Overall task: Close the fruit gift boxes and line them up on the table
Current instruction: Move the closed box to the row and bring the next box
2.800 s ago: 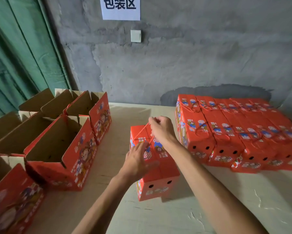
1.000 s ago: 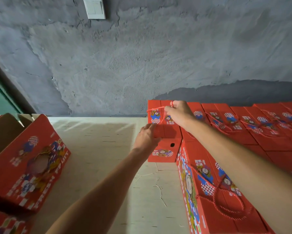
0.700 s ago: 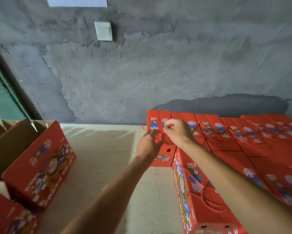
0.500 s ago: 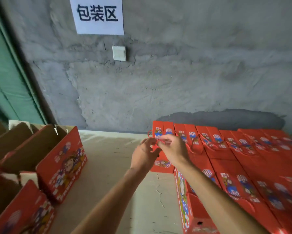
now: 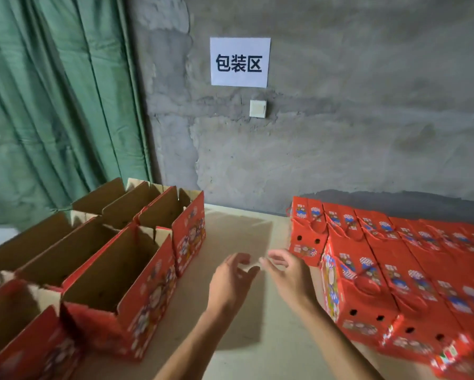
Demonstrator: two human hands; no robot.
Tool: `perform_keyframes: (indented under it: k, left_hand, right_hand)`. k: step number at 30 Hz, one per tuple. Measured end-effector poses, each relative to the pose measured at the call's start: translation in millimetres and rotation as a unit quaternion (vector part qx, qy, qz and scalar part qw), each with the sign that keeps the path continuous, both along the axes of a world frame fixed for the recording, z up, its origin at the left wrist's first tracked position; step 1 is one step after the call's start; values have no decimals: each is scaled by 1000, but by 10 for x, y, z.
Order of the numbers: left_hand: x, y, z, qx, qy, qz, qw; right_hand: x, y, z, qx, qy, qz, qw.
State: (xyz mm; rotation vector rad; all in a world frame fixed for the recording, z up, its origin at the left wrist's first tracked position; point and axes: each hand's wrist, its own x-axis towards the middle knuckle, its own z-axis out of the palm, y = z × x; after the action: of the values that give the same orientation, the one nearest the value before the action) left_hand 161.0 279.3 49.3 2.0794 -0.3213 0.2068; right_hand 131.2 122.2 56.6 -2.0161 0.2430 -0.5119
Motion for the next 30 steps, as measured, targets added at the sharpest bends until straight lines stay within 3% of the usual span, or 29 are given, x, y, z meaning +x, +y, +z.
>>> perform_keyframes:
  k: [8,15,22,26,30]
  left_hand:
    - [-449,1208,-314,-32,29,52,998]
    - [-439,1957,-311,94,-30,117,988]
    - [-26,2234,-331,187,57,127,972]
    - [199,2240,-395,270,88,105,953]
    - [360,2226,-431,293,106,117,943]
  right_hand:
    - [-248,1137,-280,21,20,47,998]
    - [24,2010,-381,5,44,100,994]
    - [251,2481,-600,17,53,118,991]
    - [268,2473,-630,33,69,97,992]
    - [289,2378,-634,35,80,79,993]
